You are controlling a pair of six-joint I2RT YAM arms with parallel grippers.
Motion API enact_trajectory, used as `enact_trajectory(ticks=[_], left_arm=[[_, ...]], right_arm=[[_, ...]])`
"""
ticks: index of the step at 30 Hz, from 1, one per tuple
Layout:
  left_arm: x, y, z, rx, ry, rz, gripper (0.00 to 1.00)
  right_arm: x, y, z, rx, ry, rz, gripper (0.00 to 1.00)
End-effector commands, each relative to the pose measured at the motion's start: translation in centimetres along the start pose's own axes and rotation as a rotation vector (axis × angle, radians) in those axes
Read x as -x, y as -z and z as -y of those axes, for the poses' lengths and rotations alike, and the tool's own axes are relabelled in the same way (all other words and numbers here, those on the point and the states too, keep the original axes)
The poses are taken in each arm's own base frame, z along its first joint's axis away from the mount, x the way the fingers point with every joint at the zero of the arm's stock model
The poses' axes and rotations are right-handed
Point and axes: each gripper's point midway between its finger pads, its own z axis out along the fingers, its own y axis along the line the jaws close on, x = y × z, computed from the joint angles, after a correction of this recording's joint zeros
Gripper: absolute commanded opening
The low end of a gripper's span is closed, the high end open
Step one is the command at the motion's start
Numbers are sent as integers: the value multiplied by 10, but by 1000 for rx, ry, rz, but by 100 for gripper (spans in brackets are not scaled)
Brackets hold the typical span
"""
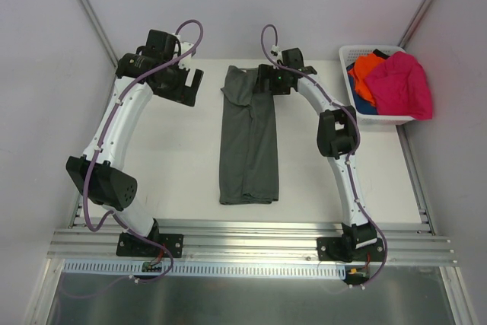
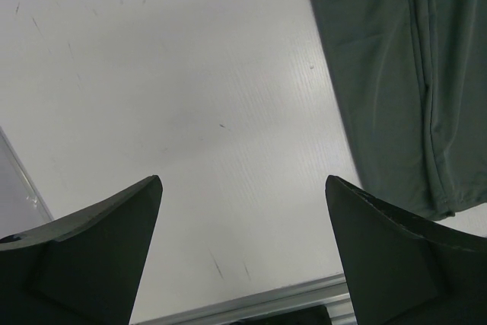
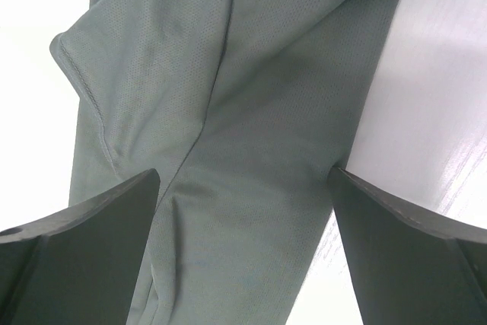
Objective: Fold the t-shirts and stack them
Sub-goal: Fold the tshirt
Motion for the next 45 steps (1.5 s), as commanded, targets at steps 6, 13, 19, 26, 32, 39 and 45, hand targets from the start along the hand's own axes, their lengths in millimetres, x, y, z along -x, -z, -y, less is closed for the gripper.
enact_trajectory(ticks=[6,13,19,26,32,39,45], left_arm=[[7,7,-1,11,-8,20,90],[9,8,-1,4,-2,25,91],[7,8,1,0,1,24,91],[7,6,7,-29,15,20,90],[10,2,12,-59,26,19,90],[0,-3,16,-99,81,-14,90],[-41,-37,37,-275,250,-187,75]], right_arm=[[16,12,9,-43,0,36,100],[18,19,24,-86,-6,37,99],[18,20,26,-92,11,38,99],[55,26,-8,-10,128,142,100],[58,27,-24,14,141,151,99],[29,87,-45,-55,106,60,100],[-72,182,-64,-87,14,-181,95]])
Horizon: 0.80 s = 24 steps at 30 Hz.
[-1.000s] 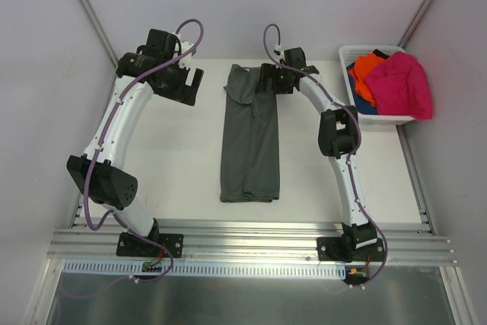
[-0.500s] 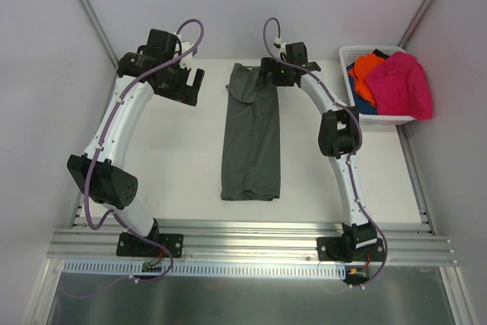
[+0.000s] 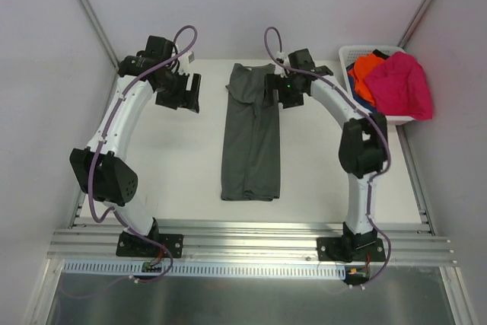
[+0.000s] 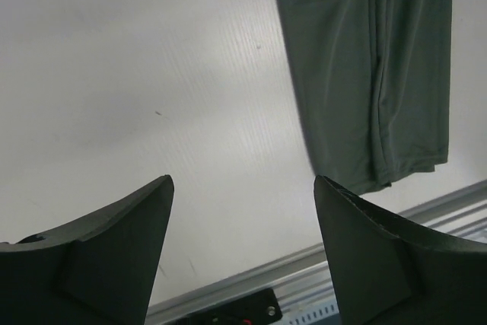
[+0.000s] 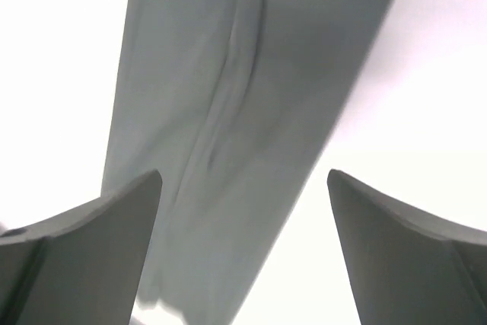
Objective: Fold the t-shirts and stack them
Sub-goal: Fold the tshirt
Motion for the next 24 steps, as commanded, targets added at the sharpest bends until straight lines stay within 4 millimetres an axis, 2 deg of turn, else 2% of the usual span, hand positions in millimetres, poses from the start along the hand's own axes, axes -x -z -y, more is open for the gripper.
enact_trajectory(ticks=[1,2,3,5,6,7,9,10,12,13,17,18,21,24], left_arm=[[-34,-24,18,-141,145,-143,75],[-40,-28,21,-163,157,-168,74],[-54,-34,29,-212,179,-215,73],[-69,-39,33,-238,210,-267,71],[-82,-44,38,-271,235,-311,70],[-88,-45,42,-295,249,-333,70],[-105,-50,49,-335,287,-392,70],[-110,-50,51,-346,302,-411,70],[-128,-53,51,-343,326,-459,70],[-135,-54,52,-342,340,-480,70],[-165,-56,60,-383,405,-573,71],[-176,-58,61,-387,427,-609,70],[-186,-63,67,-415,484,-659,69],[-187,-69,72,-447,529,-689,69]], right_arm=[[-41,94,-29,11,-8,-17,96],[-59,98,-28,9,-22,-43,95],[-101,92,-18,-6,-54,-137,95],[-126,106,-26,19,-66,-145,94],[-140,106,-28,29,-73,-160,93],[-171,102,-25,33,-98,-219,93],[-189,109,-35,73,-126,-219,91],[-210,106,-39,96,-134,-256,91],[-223,109,-49,122,-143,-262,91],[-242,106,-46,113,-168,-303,90],[-272,101,-47,112,-219,-377,87],[-273,97,-48,116,-217,-377,87],[-272,93,-48,104,-211,-378,87],[-264,88,-48,93,-215,-366,86]])
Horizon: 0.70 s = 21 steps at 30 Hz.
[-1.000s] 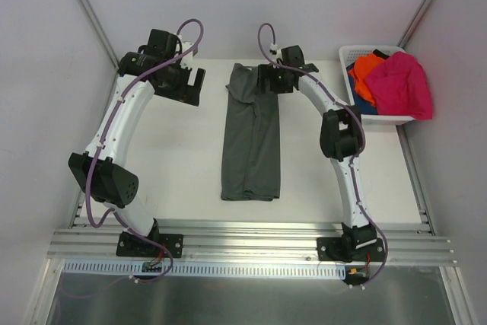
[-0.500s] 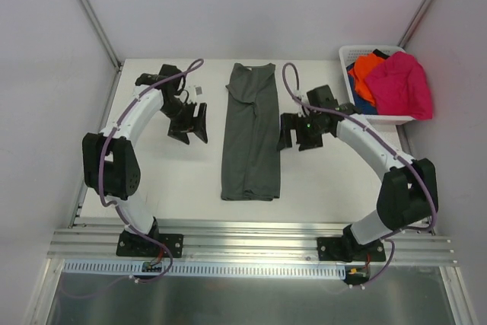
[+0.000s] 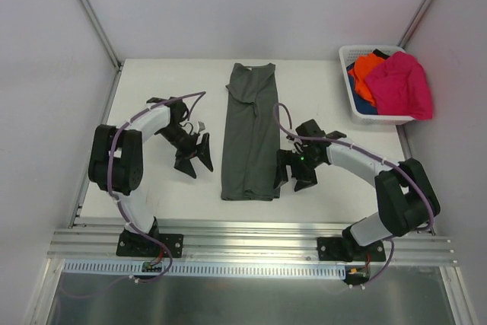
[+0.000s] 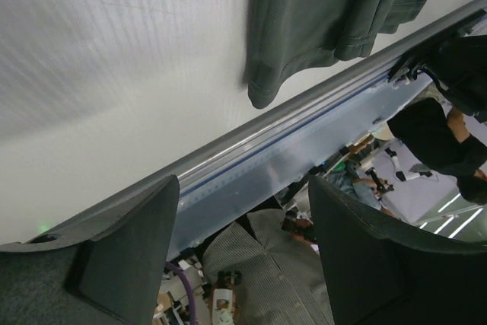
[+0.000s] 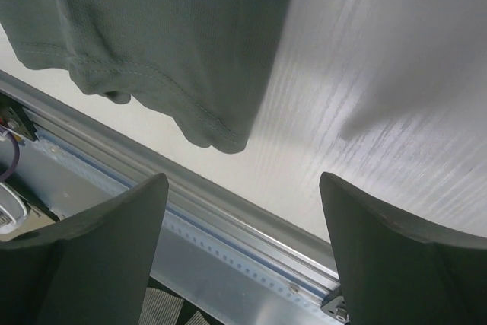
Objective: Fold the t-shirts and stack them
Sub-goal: Fold the tshirt
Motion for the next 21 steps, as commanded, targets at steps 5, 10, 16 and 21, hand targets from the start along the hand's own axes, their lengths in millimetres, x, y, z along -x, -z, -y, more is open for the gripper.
enact_trajectory(ticks=[5,10,16,21], left_arm=[[5,-15,13,-101,99,-67,70],[1,-27,13,-140,178,-118,70],[-2,-40,12,-163,247,-170,67],[-6,-48,14,-119,222,-185,63]], right_arm=[[29,-14,-19,40,-41,29,84],[36,-29,-31,54,-60,-1,85],[26,-35,-33,42,-92,-41,85],[11,-28,-27,27,-88,-43,85]])
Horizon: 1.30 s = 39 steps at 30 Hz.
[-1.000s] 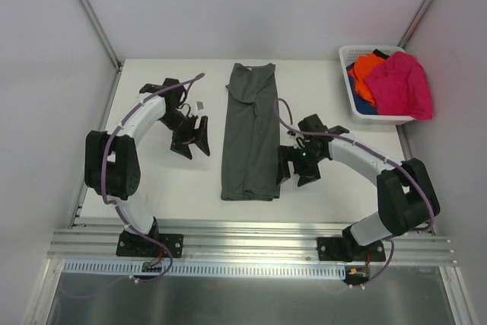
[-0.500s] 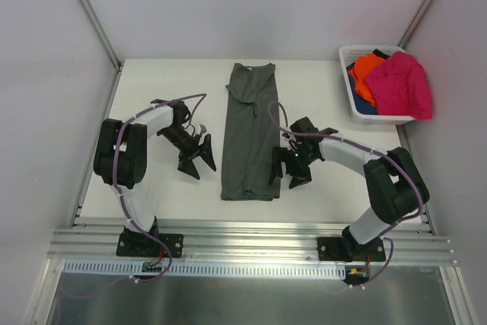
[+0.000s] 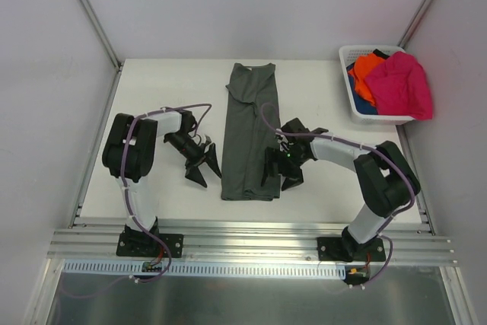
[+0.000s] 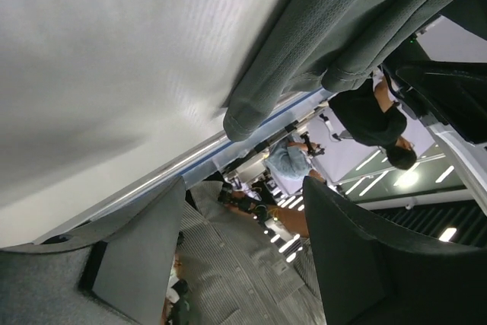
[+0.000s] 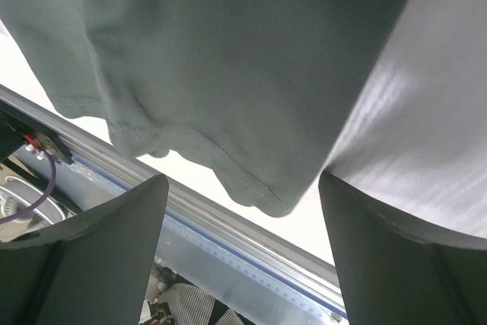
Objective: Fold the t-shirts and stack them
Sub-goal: Fold the tshirt
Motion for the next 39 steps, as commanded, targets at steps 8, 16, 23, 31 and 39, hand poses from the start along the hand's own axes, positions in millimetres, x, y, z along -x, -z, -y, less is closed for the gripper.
enact_trajectory(ticks=[8,16,23,31,39], left_arm=[[-1,-27,-3,188,-157,70,60],[28,-29,-19,280,-234,311,58],[30,-33,-21,290,-283,371,58],[31,-42,-17,284,-302,362,55],[28,-47,-20,292,-300,351,52]], right_arm=[[-22,16,20,-96,5,56,85],[-17,5,29,-160,67,181,85],[-14,-5,29,-146,69,221,84],[-1,-12,17,-115,88,237,79],[-17,-18,6,-95,122,203,76]])
